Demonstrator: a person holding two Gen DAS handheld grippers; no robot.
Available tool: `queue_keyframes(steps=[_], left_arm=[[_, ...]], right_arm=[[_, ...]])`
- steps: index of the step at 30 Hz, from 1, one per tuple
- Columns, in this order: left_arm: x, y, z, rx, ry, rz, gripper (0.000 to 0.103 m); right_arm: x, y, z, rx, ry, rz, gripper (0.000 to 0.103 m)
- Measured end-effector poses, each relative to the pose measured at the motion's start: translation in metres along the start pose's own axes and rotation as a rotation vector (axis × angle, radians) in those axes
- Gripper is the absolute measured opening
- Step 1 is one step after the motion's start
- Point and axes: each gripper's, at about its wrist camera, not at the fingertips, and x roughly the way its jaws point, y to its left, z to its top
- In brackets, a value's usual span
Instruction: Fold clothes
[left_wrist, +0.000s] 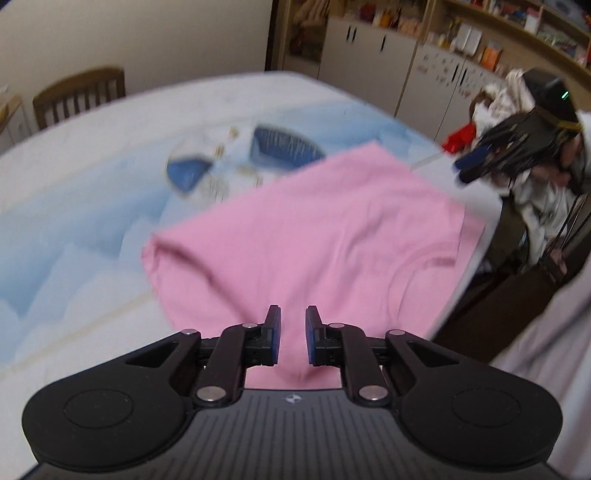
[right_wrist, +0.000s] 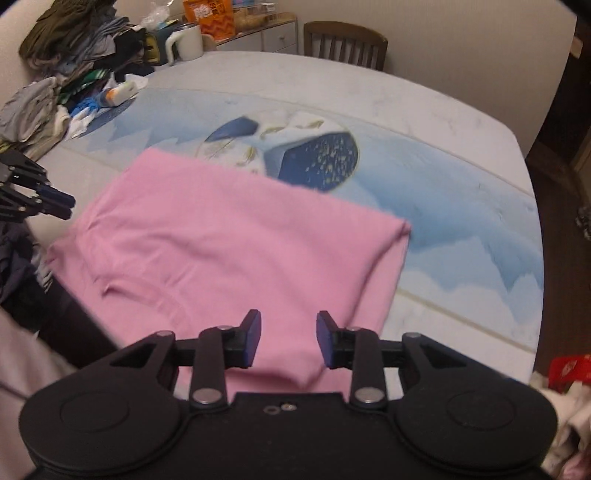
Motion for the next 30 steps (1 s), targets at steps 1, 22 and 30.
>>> queue_keyframes(steps=[1,22,30], left_arm=[[0.003,-0.001,0.005,0.002,-0.013,-0.006,0.012],[-0.012,0.002,-0.101,-0.132,0.289,-0.134,0.014],[-0.024,0.016,-0.05,-0.179,0.051,-0.006,0.03]], right_arm=[[0.009,0.001,0.002,0.005,0.007,-0.007,0.103],[0.047,0.001,-0.032,0.061,0.119,-0.05,0.103],[0.044,-0.006,-0.007,0.07,0.105,-0.06,0.103]])
